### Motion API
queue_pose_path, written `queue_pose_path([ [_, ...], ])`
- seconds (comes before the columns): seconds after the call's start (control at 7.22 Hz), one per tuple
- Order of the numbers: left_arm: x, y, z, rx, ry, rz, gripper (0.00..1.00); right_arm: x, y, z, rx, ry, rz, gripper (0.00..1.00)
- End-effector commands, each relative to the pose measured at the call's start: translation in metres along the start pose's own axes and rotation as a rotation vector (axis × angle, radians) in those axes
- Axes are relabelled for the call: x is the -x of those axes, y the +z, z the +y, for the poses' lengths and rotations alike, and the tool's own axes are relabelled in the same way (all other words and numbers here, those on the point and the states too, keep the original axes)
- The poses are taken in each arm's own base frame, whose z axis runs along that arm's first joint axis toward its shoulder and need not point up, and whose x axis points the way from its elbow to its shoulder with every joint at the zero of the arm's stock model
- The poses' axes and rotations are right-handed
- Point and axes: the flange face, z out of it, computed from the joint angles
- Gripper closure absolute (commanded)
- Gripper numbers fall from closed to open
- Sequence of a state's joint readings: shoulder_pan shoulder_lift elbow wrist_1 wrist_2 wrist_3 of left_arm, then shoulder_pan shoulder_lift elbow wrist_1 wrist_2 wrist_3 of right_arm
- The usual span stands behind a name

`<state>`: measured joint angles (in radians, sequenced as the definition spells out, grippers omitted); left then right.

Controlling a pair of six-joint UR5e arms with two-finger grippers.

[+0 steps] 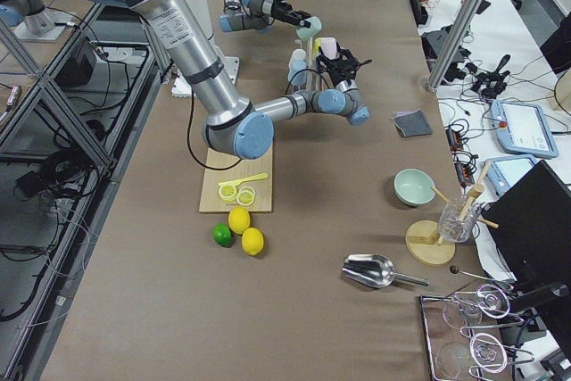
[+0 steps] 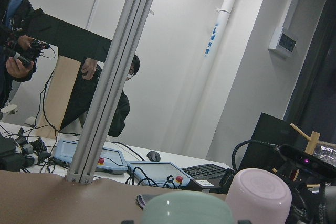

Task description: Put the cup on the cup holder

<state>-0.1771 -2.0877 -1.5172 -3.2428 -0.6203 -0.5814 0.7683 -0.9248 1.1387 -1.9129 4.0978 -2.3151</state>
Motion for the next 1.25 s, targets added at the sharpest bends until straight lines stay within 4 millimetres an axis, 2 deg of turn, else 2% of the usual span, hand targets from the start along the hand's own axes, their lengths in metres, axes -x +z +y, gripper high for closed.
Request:
queue_pose_path([
  [0.0, -0.0032, -0.0053, 0.0056, 0.01, -0.003, 0.0, 1.0, 0.0045, 0.0001, 0.0052, 0.001, 0.009, -0.001, 0.75],
  [0.55, -0.0021, -0.007, 0.0112, 0.019, 0.005, -0.001, 1.0, 0.0035, 0.0013, 0.0052, 0.002, 0.006, -0.002, 0.74],
  [0.69, -0.0017, -0.007, 0.0119, 0.019, 0.007, -0.001, 0.9, 0.003, 0.0005, 0.0063, 0.004, 0.008, 0.0, 0.74],
  [0.83, -0.0012, -0.0065, 0.0113, 0.018, 0.009, -0.002, 0.64, 0.002, 0.0012, 0.0066, 0.004, 0.01, 0.0, 0.73],
  [0.97, -0.0007, -0.0059, 0.0108, 0.017, 0.009, -0.003, 0.5, 0.002, 0.0011, 0.0067, 0.005, 0.011, 0.001, 0.73],
  [1.11, -0.0007, -0.0059, 0.0108, 0.017, 0.009, -0.003, 0.2, 0.0025, 0.0001, 0.0071, 0.006, 0.011, 0.002, 0.72],
])
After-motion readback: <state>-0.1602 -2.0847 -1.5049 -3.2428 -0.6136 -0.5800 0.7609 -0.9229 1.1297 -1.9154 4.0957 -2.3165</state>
